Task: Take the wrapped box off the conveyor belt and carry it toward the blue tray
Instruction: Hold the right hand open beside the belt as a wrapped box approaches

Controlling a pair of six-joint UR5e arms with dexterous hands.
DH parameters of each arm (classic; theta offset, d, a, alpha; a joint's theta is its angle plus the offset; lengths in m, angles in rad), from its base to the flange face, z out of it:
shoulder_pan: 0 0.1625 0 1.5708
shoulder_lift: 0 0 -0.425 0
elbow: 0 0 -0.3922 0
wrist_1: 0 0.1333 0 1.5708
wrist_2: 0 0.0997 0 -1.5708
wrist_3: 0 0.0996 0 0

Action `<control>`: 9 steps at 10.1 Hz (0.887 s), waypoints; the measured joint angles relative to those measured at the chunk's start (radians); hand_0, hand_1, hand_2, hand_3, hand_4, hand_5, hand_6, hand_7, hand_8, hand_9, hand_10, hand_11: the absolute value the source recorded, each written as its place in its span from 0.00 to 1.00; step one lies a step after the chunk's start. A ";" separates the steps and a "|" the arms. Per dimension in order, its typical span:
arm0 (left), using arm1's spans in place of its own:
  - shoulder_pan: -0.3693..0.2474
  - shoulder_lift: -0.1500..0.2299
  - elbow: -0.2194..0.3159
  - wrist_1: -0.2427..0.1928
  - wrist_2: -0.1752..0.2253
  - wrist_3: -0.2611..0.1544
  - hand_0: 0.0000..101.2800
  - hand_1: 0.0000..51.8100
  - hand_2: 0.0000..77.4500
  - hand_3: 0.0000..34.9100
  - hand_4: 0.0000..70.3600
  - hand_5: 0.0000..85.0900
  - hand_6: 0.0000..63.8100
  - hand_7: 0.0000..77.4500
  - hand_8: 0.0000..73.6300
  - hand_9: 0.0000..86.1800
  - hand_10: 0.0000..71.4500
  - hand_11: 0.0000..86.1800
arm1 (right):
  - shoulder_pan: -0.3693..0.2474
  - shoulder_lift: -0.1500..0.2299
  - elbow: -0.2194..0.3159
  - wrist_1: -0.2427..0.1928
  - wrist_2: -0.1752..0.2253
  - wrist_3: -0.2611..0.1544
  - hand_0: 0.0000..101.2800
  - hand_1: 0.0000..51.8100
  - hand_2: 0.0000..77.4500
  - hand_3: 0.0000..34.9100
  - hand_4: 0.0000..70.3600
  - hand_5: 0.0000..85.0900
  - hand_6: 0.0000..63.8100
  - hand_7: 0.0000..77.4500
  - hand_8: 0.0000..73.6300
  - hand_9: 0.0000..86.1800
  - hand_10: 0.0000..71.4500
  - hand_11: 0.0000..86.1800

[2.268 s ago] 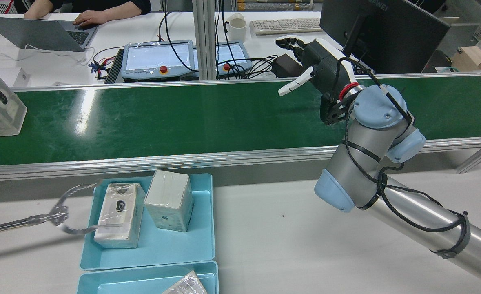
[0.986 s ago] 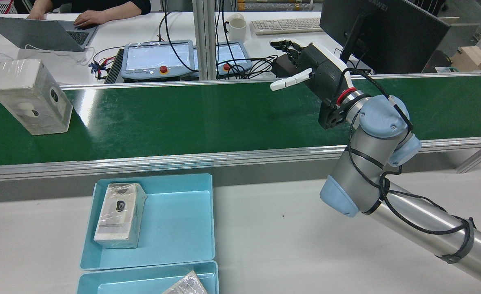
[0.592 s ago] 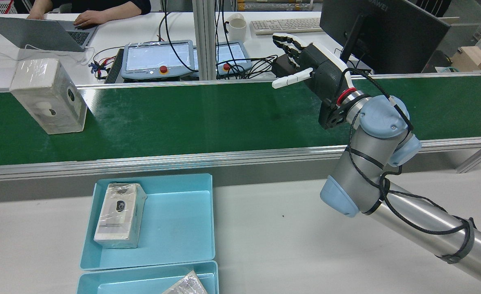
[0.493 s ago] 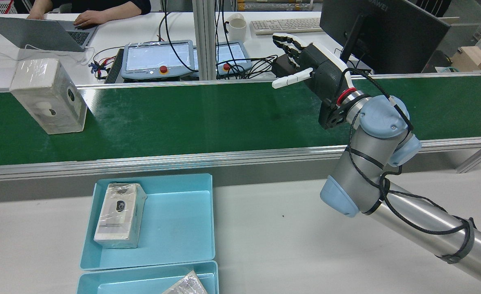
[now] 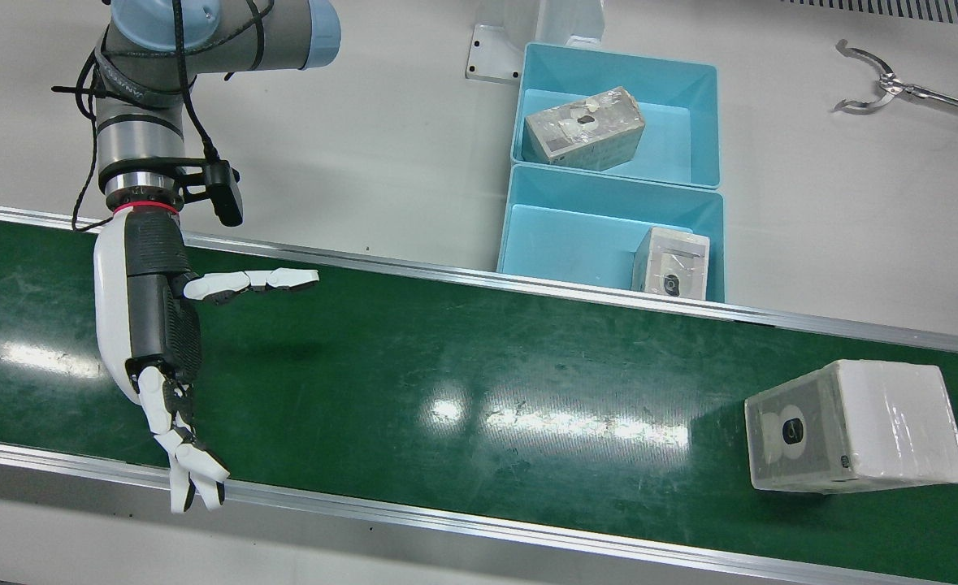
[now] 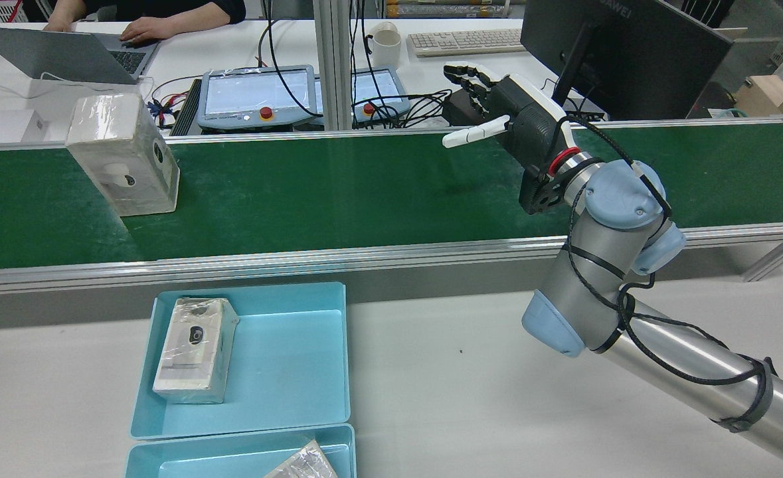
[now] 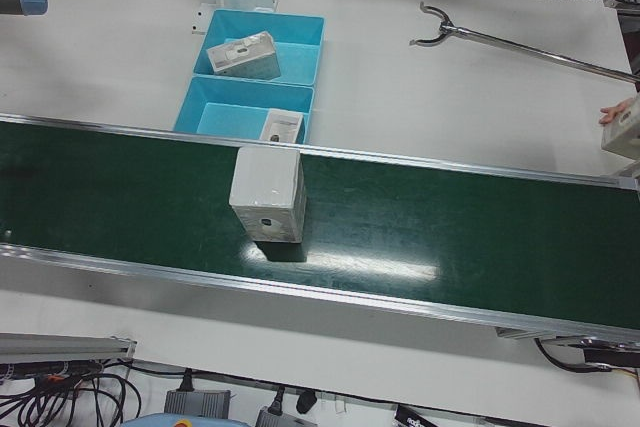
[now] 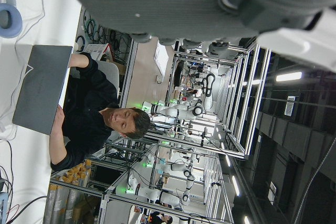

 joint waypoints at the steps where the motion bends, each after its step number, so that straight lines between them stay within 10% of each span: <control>1: 0.000 0.000 0.000 0.000 0.000 0.000 0.00 0.00 0.01 0.00 0.00 0.01 0.00 0.00 0.01 0.00 0.01 0.01 | 0.000 -0.001 0.000 0.000 0.000 0.002 0.47 0.26 0.11 0.23 0.02 0.26 0.05 0.04 0.03 0.02 0.00 0.02; 9: 0.000 0.000 0.000 0.000 0.000 0.000 0.00 0.00 0.01 0.00 0.00 0.01 0.00 0.00 0.01 0.00 0.01 0.01 | 0.000 -0.007 -0.001 0.000 0.000 -0.005 0.47 0.26 0.11 0.20 0.02 0.26 0.07 0.04 0.03 0.03 0.00 0.02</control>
